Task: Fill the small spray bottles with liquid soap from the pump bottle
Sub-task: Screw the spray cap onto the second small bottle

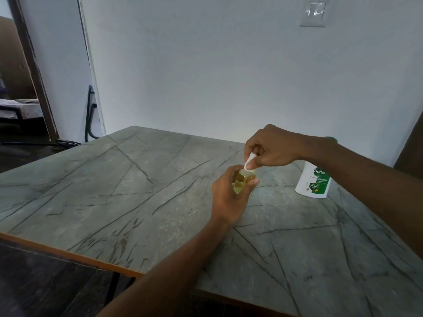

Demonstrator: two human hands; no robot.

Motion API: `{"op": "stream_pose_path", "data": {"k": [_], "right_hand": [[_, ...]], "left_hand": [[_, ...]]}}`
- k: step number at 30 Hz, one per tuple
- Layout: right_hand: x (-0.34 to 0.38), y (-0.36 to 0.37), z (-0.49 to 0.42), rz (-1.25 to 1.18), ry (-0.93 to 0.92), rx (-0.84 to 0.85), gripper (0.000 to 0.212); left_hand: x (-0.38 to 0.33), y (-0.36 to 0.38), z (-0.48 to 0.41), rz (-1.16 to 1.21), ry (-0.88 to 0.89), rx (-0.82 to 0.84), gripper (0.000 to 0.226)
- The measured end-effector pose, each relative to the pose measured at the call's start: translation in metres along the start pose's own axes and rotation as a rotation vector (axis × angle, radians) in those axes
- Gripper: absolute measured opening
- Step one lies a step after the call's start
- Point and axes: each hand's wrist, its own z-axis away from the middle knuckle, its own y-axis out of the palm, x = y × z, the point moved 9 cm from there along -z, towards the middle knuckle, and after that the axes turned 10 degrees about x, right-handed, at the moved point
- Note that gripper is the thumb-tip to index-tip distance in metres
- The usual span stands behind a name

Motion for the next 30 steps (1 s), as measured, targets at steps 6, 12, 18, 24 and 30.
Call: {"op": "stream_pose_path", "data": {"k": [6,12,18,24,30], "right_hand": [[0.001,0.009,-0.001,0.154,0.018,0.021,0.026],[0.0,0.015,-0.002,0.116,-0.086,-0.025,0.04],[0.001,0.017,-0.008,0.012,-0.102,-0.158,0.04],[-0.001,0.01,-0.001,-0.023,0.038,-0.017,0.045],[-0.036,-0.012,0.044,-0.294,0.138,-0.201,0.056]], "left_hand": [[-0.002,0.0,0.0,0.011,0.009,0.015,0.042],[-0.007,0.0,0.002,0.052,0.024,0.038,0.032],[-0.007,-0.005,0.002,0.044,0.06,-0.013,0.043],[0.005,-0.006,-0.002,0.12,-0.015,-0.024,0.038],[0.025,-0.035,-0.033,0.183,-0.141,-0.097,0.044]]}}
